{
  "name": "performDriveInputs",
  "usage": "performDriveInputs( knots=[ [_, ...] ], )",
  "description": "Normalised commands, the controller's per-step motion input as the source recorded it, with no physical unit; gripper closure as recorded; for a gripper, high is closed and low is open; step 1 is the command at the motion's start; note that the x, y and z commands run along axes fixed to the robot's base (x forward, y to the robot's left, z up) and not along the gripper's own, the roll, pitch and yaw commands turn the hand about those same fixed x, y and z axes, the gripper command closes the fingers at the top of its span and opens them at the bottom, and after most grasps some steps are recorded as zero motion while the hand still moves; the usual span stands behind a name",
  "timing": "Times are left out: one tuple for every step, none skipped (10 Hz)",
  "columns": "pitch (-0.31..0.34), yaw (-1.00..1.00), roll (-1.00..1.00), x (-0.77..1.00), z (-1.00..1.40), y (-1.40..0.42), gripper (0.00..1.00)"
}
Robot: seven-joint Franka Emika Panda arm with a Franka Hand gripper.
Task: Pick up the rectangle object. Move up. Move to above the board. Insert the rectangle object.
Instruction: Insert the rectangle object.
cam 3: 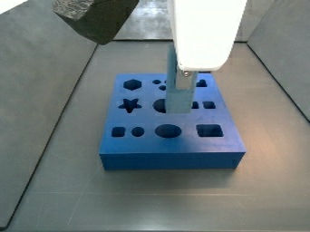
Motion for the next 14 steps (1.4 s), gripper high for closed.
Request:
performDriveInputs(
  knots=[
    [0.0, -0.03, 0.03, 1.0, -0.14, -0.13, 1.0],
    [0.0, 0.0, 0.04, 1.0, -0.05, -0.17, 1.0],
    [0.009, 0.0, 0.04, 1.0, 0.0, -0.16, 1.0],
    [0.0, 0.0, 0.04, 1.0, 0.0, -0.16, 1.0],
    [0.0, 0.0, 0.03, 1.0, 0.0, -0.16, 1.0],
    [0.0, 0.0, 0.03, 1.0, 0.0, -0.16, 1.0],
    [0.0, 0.0, 0.07, 1.0, 0.0, -0.12, 1.0],
    [0.0, -0.17, 0.07, 0.87, 0.0, -0.12, 1.0],
    [0.0, -0.01, 0.01, 0.0, 0.06, 0.0, 1.0],
    [-0.006, 0.0, 0.0, 0.0, -0.02, 0.0, 1.0],
    [-0.214, 0.0, 0.27, 0.13, -0.43, -0.1, 1.0],
    [-0.303, 0.0, 0.35, 0.14, -0.59, -0.15, 1.0],
    [-0.4, 0.0, 0.32, 0.0, -0.47, -0.12, 1.0],
    [-0.369, 0.0, 0.24, 0.0, -0.3, -0.1, 1.0]
  ],
)
